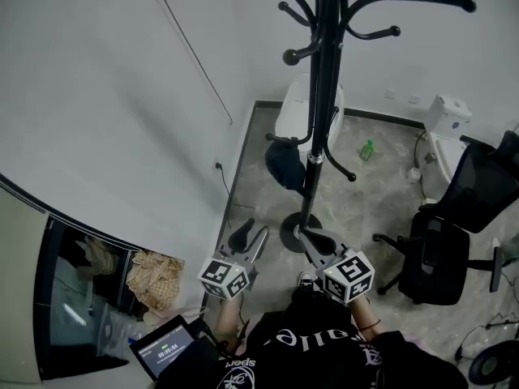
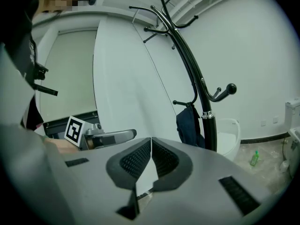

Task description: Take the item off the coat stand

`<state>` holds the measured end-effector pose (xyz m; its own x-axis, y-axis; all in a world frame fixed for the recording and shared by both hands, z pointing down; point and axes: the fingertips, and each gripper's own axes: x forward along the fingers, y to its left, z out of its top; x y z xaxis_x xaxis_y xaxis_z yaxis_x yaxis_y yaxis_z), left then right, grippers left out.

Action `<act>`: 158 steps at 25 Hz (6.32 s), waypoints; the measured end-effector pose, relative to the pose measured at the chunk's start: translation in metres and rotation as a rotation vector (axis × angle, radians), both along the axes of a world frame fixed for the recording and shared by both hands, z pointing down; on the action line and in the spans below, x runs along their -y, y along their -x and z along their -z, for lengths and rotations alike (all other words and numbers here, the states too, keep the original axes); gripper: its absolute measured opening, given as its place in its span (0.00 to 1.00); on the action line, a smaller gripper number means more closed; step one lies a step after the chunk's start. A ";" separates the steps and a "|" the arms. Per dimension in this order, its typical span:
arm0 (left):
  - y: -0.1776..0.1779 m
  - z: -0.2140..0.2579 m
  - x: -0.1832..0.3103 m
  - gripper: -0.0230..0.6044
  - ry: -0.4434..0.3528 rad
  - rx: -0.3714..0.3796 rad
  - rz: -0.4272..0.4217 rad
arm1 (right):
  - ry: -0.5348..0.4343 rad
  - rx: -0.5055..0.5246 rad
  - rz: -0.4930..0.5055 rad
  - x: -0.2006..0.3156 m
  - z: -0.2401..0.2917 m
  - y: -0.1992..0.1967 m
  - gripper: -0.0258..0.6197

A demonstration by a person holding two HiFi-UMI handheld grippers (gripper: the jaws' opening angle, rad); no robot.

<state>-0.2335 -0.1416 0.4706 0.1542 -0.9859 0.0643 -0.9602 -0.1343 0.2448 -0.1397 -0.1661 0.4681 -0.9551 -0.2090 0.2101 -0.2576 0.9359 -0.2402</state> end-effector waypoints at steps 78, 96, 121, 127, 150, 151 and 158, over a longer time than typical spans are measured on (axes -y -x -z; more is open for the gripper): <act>0.131 0.021 0.147 0.05 -0.049 -0.046 -0.189 | 0.093 -0.026 -0.296 0.127 -0.028 -0.002 0.07; 0.074 -0.011 0.043 0.05 0.012 -0.126 0.182 | 0.129 -0.051 0.027 0.093 -0.052 -0.006 0.07; -0.015 -0.033 -0.191 0.05 0.087 -0.146 0.083 | 0.173 -0.026 0.040 -0.130 -0.053 -0.018 0.07; -0.039 -0.051 -0.268 0.05 0.120 -0.183 0.057 | 0.187 -0.043 -0.020 -0.204 -0.064 -0.053 0.07; -0.239 -0.031 -0.292 0.05 0.096 -0.169 -0.072 | 0.103 -0.023 -0.080 -0.254 -0.032 -0.242 0.07; -0.248 -0.031 -0.293 0.05 0.093 -0.172 -0.065 | 0.099 -0.026 -0.073 -0.254 -0.033 -0.251 0.07; -0.279 -0.035 -0.306 0.05 0.103 -0.195 0.011 | 0.046 -0.042 -0.047 -0.261 -0.028 -0.285 0.07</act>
